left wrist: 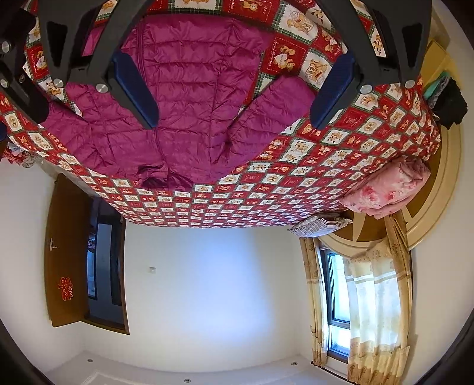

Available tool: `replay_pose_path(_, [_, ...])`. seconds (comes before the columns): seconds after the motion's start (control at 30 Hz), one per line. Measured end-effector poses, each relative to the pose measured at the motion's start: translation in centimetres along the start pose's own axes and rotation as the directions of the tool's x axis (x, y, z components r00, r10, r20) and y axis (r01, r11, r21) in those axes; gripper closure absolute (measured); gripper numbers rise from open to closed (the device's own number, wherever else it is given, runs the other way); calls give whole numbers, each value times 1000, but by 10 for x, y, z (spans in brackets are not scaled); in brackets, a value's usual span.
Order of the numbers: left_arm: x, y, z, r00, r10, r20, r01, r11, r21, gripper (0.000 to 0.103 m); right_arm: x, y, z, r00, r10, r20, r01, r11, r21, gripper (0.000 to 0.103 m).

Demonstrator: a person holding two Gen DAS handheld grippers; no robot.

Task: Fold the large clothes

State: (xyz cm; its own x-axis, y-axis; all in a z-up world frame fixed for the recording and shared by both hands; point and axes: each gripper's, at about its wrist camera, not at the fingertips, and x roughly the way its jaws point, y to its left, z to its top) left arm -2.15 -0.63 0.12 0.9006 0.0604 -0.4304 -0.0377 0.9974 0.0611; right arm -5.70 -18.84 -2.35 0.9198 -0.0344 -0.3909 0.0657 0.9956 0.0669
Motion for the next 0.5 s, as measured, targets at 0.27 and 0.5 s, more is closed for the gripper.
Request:
replay_pose_path(0.27, [1,0,0,1000,0,-2,0,1000,1,1,1,1,-1,1000,1,-3,-1,1000,0,0])
replay_pose_path(0.5, [1,-1,-1,1000,0,-3,0,1000,-1,1,3,2,-2,1000,-1,-6,1,1000,2,0])
